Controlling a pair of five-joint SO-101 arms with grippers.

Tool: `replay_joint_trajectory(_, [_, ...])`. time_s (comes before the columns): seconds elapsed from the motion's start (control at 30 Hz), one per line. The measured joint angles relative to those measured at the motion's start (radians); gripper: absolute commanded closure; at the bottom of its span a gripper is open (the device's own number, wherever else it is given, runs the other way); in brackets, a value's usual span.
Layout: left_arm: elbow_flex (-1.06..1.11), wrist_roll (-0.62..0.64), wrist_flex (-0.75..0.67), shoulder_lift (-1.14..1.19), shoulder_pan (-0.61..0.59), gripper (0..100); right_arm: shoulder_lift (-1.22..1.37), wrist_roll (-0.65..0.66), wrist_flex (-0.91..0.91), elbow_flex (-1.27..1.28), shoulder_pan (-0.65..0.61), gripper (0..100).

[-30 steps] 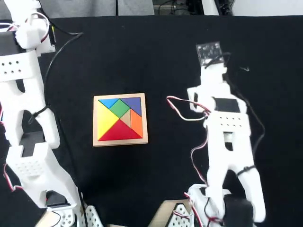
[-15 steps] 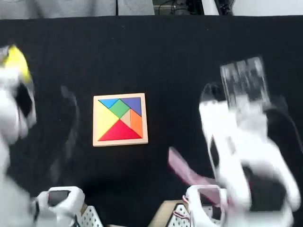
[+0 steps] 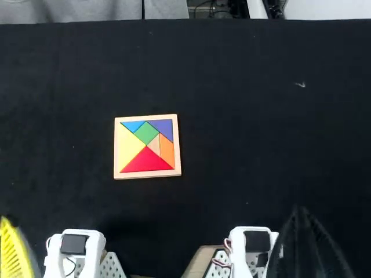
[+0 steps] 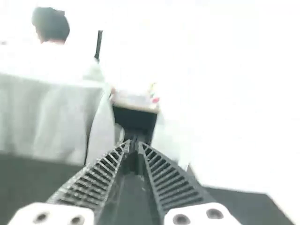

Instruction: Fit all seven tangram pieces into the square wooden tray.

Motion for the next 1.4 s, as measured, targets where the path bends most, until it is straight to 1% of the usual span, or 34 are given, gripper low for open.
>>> replay_joint_trajectory(0.1, [0.241,-0.006,-0.069,-0.15,-0.049,97,-0.092,-0.009,0.0,0.092,-0.005,83.0])
replay_joint_trajectory(0.13, [0.319,-0.006,-0.092,-0.204,-0.064,97,-0.109,-0.023,0.0,0.13,-0.017,81.5])
replay_joint_trajectory(0.17, [0.384,-0.006,-0.109,-0.236,-0.066,97,-0.109,-0.032,0.0,0.17,-0.017,81.5])
replay_joint_trajectory(0.3, [0.667,-0.009,-0.158,-0.233,-0.068,97,-0.11,-0.041,0.0,0.373,-0.014,83.6])
replay_joint_trajectory(0.4, [0.87,-0.008,-0.273,-0.242,-0.069,97,-0.11,-0.041,-0.005,0.496,-0.015,83.6])
replay_joint_trajectory(0.5, [1.08,-0.006,-0.419,-0.235,-0.081,97,-0.11,-0.041,-0.072,0.583,-0.015,83.6])
replay_joint_trajectory(0.67, [1.404,-0.009,-0.671,-0.236,-0.084,97,-0.11,-0.043,-0.29,0.779,-0.015,83.5])
replay_joint_trajectory(0.87, [1.74,-0.009,-1.028,-0.236,-0.081,97,-0.11,-0.044,-0.667,1.163,-0.015,83.6])
replay_joint_trajectory(0.93, [1.791,-0.009,-1.109,-0.229,-0.081,97,-0.11,-0.044,-0.816,1.303,-0.015,83.6])
replay_joint_trajectory(1.03, [1.792,-0.009,-1.126,-0.218,-0.081,97,-0.11,-0.044,-1.03,1.528,-0.015,84.4])
replay_joint_trajectory(1.07, [1.792,-0.009,-1.128,-0.222,-0.083,97,-0.11,-0.044,-1.083,1.588,-0.017,85.5])
replay_joint_trajectory(1.1, [1.794,-0.009,-1.128,-0.227,-0.084,97,-0.109,-0.048,-1.099,1.619,-0.015,86.9])
replay_joint_trajectory(1.23, [1.797,-0.009,-1.103,-0.19,-0.084,97,-0.109,-0.048,-1.039,1.648,-0.014,93.3])
replay_joint_trajectory(1.3, [1.8,-0.009,-1.085,-0.158,-0.083,97,-0.109,-0.046,-0.961,1.648,-0.017,94.9])
replay_joint_trajectory(1.4, [1.8,-0.009,-1.034,-0.12,-0.084,97,-0.109,-0.048,-0.829,1.648,-0.017,94.2])
